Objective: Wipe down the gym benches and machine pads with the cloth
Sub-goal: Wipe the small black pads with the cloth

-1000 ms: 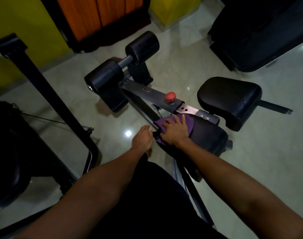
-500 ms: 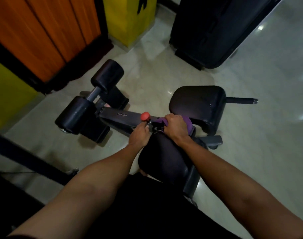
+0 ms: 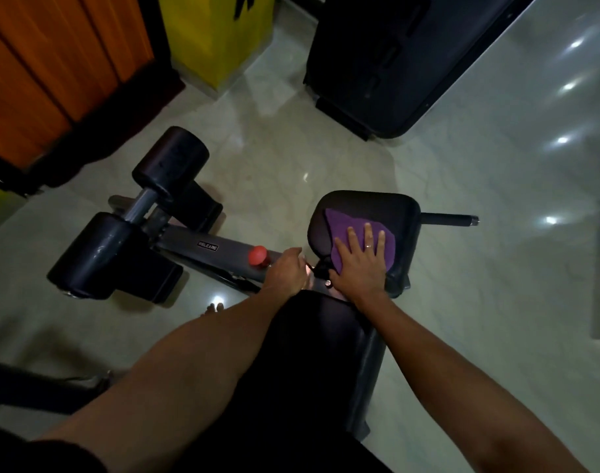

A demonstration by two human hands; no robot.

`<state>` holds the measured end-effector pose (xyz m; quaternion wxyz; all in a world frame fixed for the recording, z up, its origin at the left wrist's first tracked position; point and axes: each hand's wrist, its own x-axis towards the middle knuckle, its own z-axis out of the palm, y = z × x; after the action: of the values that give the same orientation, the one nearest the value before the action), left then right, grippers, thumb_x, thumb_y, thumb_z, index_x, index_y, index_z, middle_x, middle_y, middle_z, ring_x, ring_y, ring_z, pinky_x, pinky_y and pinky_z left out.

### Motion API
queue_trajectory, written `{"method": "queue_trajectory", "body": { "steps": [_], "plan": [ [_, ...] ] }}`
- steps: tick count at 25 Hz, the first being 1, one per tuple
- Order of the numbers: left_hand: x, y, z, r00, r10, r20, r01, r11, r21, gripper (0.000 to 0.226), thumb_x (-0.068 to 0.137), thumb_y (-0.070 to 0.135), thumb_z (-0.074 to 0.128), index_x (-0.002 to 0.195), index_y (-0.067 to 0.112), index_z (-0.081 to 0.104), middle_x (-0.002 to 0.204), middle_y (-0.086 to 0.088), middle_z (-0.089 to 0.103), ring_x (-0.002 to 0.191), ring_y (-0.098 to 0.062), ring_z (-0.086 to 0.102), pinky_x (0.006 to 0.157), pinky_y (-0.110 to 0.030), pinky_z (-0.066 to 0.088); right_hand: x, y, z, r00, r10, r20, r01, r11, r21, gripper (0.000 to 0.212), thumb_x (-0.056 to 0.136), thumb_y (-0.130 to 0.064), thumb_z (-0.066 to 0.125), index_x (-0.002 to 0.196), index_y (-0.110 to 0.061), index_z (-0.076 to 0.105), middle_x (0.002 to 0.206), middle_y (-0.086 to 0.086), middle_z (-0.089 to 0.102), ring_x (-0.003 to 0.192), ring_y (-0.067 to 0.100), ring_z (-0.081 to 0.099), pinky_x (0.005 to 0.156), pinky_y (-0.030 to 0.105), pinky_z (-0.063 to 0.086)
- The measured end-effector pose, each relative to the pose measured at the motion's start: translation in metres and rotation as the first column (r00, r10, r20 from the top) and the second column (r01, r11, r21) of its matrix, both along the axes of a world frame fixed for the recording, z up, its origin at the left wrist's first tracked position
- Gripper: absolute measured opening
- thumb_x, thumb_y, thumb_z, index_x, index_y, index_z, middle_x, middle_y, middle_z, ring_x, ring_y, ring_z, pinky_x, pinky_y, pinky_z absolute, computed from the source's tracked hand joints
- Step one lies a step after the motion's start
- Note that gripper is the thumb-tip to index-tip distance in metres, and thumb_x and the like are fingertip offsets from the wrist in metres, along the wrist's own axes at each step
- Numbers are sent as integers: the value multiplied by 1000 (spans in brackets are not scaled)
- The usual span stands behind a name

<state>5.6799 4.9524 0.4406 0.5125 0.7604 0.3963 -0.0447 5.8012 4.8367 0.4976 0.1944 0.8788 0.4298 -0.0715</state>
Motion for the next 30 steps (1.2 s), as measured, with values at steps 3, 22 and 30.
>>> {"method": "queue_trajectory", "body": {
  "steps": [3, 22, 30],
  "plan": [
    [10, -2, -8, 1000, 6, 13, -6, 1000, -15, 42, 108, 23, 36, 144, 6, 47, 147, -16, 50, 133, -32, 49, 106, -34, 36, 10, 25, -9, 995, 93, -38, -98, 983, -154, 79, 91, -61, 55, 159, -31, 30, 168, 9, 21, 156, 41, 2, 121, 64, -12],
    [72, 3, -31, 973, 219, 79, -207, 969, -137, 37, 105, 19, 33, 136, 15, 53, 129, -13, 62, 117, -30, 59, 90, -33, 43, 70, 73, -27, 929, 254, -268, -291, 951, -104, 54, 92, -61, 50, 143, -41, 54, 161, -2, 39, 155, 32, 17, 122, 59, -7],
    [110, 13, -28, 940, 323, 107, -301, 936, -180, 43, 101, 17, 34, 133, -3, 54, 136, -23, 55, 124, -36, 53, 102, -36, 39, 109, 56, 14, 977, 141, -159, -160, 981, -112, 61, 91, -59, 53, 148, -39, 48, 163, -2, 35, 155, 31, 14, 123, 55, -12]
  ]
}}
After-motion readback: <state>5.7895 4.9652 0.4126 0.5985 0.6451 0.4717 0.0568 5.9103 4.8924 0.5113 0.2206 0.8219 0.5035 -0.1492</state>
